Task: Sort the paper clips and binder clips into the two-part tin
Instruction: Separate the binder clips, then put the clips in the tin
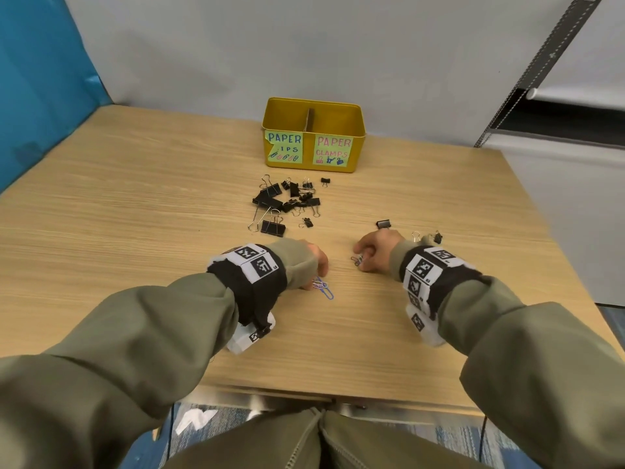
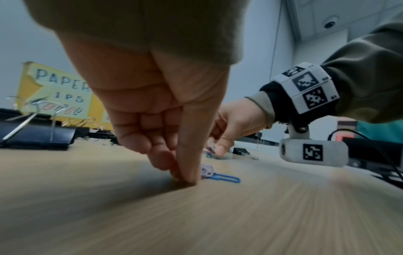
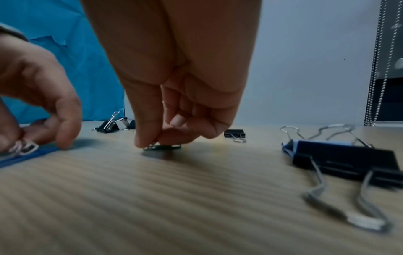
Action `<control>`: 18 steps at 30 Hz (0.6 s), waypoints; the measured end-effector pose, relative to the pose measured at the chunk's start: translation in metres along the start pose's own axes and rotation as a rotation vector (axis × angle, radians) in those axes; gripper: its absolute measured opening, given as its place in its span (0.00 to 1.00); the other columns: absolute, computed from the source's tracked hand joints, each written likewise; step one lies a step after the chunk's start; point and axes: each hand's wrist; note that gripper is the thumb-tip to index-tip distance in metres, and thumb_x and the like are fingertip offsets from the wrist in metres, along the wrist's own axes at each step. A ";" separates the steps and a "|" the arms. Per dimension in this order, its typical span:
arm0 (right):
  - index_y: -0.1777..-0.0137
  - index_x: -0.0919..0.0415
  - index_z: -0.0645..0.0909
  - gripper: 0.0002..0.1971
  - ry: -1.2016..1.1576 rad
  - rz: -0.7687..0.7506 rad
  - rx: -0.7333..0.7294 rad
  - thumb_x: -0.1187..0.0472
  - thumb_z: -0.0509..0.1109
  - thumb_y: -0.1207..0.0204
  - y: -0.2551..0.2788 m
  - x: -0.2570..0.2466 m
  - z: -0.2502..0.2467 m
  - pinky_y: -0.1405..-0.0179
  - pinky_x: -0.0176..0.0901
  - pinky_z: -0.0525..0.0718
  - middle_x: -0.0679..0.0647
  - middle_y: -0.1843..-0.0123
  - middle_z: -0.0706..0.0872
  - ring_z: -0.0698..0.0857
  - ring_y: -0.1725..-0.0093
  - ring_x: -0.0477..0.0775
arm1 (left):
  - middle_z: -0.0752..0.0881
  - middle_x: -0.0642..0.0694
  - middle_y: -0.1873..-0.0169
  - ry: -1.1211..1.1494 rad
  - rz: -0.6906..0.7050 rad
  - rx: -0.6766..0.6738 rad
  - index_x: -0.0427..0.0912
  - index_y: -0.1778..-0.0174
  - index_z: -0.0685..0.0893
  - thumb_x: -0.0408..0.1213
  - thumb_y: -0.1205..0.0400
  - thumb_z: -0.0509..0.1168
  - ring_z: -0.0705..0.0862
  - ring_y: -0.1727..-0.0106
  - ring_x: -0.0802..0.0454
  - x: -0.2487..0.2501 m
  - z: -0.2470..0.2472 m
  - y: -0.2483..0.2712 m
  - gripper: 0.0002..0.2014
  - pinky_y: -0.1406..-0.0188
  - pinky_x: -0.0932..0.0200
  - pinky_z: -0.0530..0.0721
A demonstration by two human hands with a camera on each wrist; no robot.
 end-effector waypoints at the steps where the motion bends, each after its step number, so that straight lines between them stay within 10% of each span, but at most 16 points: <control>1: 0.40 0.61 0.84 0.15 0.034 -0.006 0.023 0.68 0.72 0.28 -0.002 -0.001 0.002 0.42 0.38 0.80 0.51 0.59 0.82 0.79 0.55 0.48 | 0.84 0.41 0.46 0.000 -0.013 -0.013 0.42 0.37 0.82 0.26 0.21 0.63 0.81 0.47 0.48 0.002 0.001 0.000 0.18 0.31 0.57 0.78; 7: 0.40 0.61 0.83 0.14 0.242 -0.001 -0.011 0.61 0.69 0.25 -0.005 -0.005 0.004 0.36 0.45 0.78 0.59 0.46 0.85 0.81 0.42 0.55 | 0.83 0.39 0.41 -0.117 -0.001 -0.026 0.39 0.45 0.83 0.31 0.18 0.61 0.79 0.47 0.48 0.000 0.006 -0.002 0.09 0.41 0.56 0.77; 14: 0.55 0.51 0.73 0.04 0.373 0.002 -0.035 0.55 0.67 0.23 -0.012 0.001 0.013 0.28 0.63 0.70 0.56 0.41 0.77 0.79 0.37 0.61 | 0.79 0.38 0.31 -0.096 -0.037 -0.063 0.36 0.32 0.77 0.31 0.18 0.61 0.77 0.30 0.42 -0.001 0.003 -0.007 0.18 0.31 0.53 0.74; 18: 0.57 0.51 0.72 0.05 0.313 0.029 -0.055 0.56 0.66 0.23 -0.011 0.001 0.012 0.28 0.63 0.71 0.52 0.50 0.80 0.82 0.40 0.59 | 0.80 0.39 0.33 -0.045 0.010 -0.030 0.35 0.33 0.79 0.31 0.19 0.63 0.74 0.48 0.50 -0.006 0.003 -0.005 0.17 0.34 0.55 0.76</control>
Point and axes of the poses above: each hand's wrist, its own y-axis away from the middle knuckle, its own z-axis out of the palm, x = y × z
